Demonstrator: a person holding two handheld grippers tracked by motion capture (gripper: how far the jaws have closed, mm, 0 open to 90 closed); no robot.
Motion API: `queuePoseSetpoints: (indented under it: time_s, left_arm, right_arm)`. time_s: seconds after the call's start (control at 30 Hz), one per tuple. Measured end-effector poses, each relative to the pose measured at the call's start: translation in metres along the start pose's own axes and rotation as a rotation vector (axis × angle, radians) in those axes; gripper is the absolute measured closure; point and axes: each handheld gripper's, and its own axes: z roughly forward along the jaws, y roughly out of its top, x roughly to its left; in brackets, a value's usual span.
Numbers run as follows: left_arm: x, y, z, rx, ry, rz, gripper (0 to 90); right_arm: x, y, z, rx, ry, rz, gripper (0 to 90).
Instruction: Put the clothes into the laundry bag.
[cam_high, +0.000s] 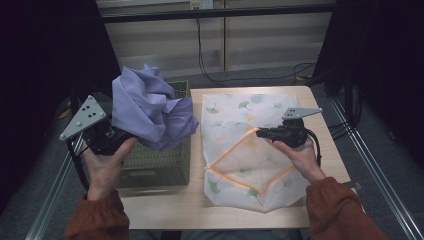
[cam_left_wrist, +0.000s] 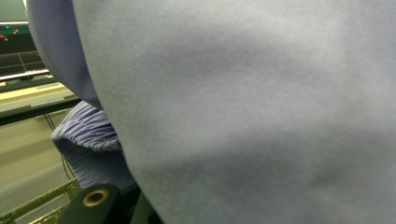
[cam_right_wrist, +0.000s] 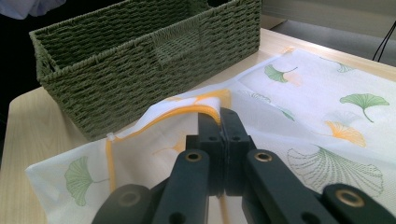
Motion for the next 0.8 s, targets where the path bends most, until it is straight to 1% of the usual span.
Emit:
queuePoseSetpoints:
  time_s: [0.1,0.13,0.17,0.2,0.23,0.3,0.33,0.43,0.53,0.57,0.6,0.7,0.8]
  left_arm:
    - [-0.004,0.003,0.002,0.001,-0.007,0.006,75.0]
    - [-0.006,0.003,0.001,0.009,-0.013,0.006,75.0]
    - [-0.007,0.004,0.001,0.007,-0.014,0.013,75.0]
    - [-0.007,0.005,0.000,0.010,-0.013,0.035,75.0]
    - [-0.009,0.005,0.001,-0.001,-0.016,0.008,75.0]
    - [-0.011,0.004,0.002,0.007,-0.015,0.000,75.0]
    - [-0.013,0.004,0.004,-0.001,-0.013,-0.003,75.0]
    - [-0.015,0.001,0.010,0.014,-0.033,-0.009,74.9]
    - [-0.021,-0.001,0.021,0.020,-0.052,-0.012,74.9]
    - [-0.023,-0.002,0.023,0.018,-0.061,-0.017,74.9]
    - [-0.025,-0.002,0.025,0.014,-0.082,-0.024,74.9]
    - [-0.029,0.000,0.030,0.023,-0.092,-0.007,74.9]
    - [-0.035,0.002,0.035,0.026,-0.114,0.006,74.9]
  right_arm:
    - [0.000,0.000,0.000,-0.001,-0.001,0.002,89.9]
    - [0.000,0.000,0.000,-0.001,-0.001,0.003,89.9]
    - [0.000,0.000,0.000,-0.001,0.000,0.003,89.9]
    - [0.000,0.000,0.000,-0.001,0.002,0.003,89.9]
    - [0.000,-0.001,0.000,0.002,0.003,0.003,89.9]
    - [0.000,-0.001,0.001,0.004,0.006,0.003,89.9]
    - [0.000,-0.001,0.001,0.004,0.003,0.002,89.9]
    - [0.000,-0.001,0.001,0.001,0.004,0.004,89.9]
    - [0.000,0.000,0.001,-0.001,0.001,0.005,89.9]
    - [-0.001,0.000,0.000,-0.001,0.002,0.005,89.9]
    - [-0.001,0.000,0.000,0.000,0.003,0.006,89.9]
    - [-0.001,0.000,0.000,-0.002,0.004,0.004,89.9]
    - [-0.001,0.000,0.000,-0.002,0.005,0.004,89.9]
